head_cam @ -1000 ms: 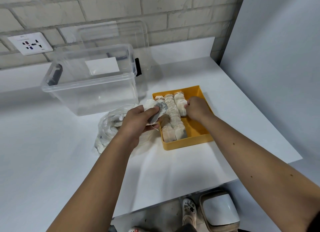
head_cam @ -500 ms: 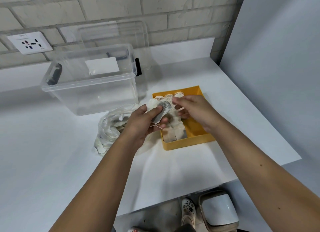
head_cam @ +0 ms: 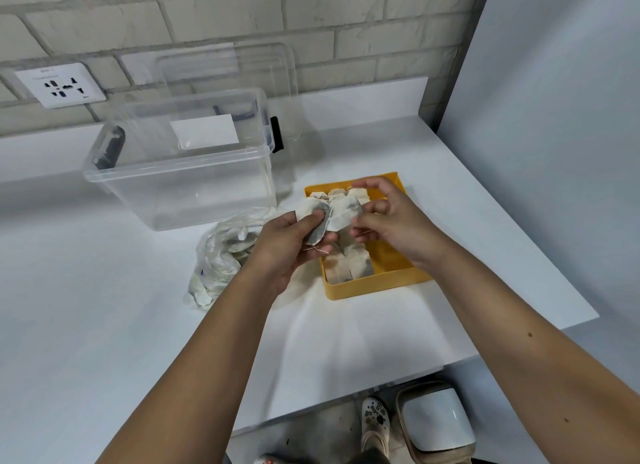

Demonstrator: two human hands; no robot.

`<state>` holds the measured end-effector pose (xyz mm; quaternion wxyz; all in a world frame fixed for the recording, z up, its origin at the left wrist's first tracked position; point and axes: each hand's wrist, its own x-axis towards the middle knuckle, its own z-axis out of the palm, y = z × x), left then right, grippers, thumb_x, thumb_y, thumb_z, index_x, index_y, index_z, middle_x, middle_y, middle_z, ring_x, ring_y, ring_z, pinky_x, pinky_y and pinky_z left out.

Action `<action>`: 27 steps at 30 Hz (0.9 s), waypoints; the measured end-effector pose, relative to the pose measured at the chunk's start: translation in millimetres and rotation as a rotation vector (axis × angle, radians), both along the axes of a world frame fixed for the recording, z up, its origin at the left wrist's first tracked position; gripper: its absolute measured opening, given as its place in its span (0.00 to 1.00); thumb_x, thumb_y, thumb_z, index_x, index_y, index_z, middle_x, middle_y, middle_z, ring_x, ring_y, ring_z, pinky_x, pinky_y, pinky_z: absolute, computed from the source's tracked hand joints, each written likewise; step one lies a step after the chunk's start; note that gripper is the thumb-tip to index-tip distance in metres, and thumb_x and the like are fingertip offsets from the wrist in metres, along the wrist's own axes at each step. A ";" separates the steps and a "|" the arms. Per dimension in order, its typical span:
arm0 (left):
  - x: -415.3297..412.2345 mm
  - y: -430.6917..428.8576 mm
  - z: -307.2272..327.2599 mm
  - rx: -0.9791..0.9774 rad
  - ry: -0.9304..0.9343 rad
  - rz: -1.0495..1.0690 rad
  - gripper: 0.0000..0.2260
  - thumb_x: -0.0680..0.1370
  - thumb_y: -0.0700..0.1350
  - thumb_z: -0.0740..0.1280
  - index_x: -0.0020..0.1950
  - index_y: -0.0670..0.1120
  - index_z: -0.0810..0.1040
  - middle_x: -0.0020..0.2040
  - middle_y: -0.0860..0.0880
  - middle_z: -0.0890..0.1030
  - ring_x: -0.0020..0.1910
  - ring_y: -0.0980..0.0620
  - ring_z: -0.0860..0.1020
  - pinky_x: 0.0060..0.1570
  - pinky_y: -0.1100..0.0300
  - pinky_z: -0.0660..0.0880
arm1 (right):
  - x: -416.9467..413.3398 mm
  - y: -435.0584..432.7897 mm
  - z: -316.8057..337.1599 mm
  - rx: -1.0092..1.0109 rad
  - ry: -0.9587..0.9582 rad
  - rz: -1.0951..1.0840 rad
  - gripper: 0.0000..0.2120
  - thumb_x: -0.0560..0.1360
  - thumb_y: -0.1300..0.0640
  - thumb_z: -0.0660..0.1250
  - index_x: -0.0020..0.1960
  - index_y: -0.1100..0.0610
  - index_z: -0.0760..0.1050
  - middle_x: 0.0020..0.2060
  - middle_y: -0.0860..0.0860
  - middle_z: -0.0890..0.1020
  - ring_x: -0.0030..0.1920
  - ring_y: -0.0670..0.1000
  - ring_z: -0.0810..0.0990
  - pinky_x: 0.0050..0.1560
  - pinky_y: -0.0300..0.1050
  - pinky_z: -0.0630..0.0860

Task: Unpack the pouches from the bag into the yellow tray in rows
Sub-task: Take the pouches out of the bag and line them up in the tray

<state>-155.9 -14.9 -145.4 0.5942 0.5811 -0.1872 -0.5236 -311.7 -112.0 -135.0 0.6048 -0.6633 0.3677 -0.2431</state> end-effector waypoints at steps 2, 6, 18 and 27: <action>-0.1 -0.7 0.7 0.003 -0.002 -0.002 0.05 0.79 0.42 0.69 0.51 0.41 0.79 0.37 0.46 0.85 0.38 0.50 0.85 0.40 0.59 0.83 | -4.3 -2.4 -2.7 -0.272 0.089 0.066 0.31 0.71 0.65 0.72 0.66 0.39 0.70 0.52 0.49 0.75 0.46 0.46 0.78 0.51 0.40 0.78; 0.5 -1.8 2.1 0.002 0.046 -0.010 0.05 0.79 0.42 0.70 0.49 0.41 0.78 0.36 0.46 0.84 0.38 0.50 0.85 0.39 0.59 0.83 | -4.9 -1.0 -12.8 -0.691 0.165 0.081 0.23 0.67 0.57 0.77 0.59 0.42 0.78 0.55 0.43 0.71 0.61 0.44 0.72 0.61 0.33 0.68; 11.1 -1.3 1.1 0.011 0.040 0.056 0.11 0.79 0.44 0.69 0.57 0.39 0.79 0.43 0.47 0.86 0.40 0.53 0.84 0.36 0.60 0.81 | -18.2 -43.0 -21.3 -0.647 0.455 -0.316 0.09 0.78 0.55 0.67 0.53 0.61 0.79 0.45 0.53 0.82 0.45 0.51 0.79 0.45 0.40 0.71; 7.7 1.4 -1.0 0.035 0.009 0.014 0.11 0.79 0.45 0.69 0.58 0.40 0.79 0.46 0.47 0.86 0.45 0.52 0.83 0.41 0.58 0.81 | 6.0 -44.2 -50.0 -0.461 0.743 -0.149 0.09 0.78 0.59 0.64 0.49 0.64 0.80 0.47 0.60 0.83 0.48 0.60 0.79 0.48 0.50 0.76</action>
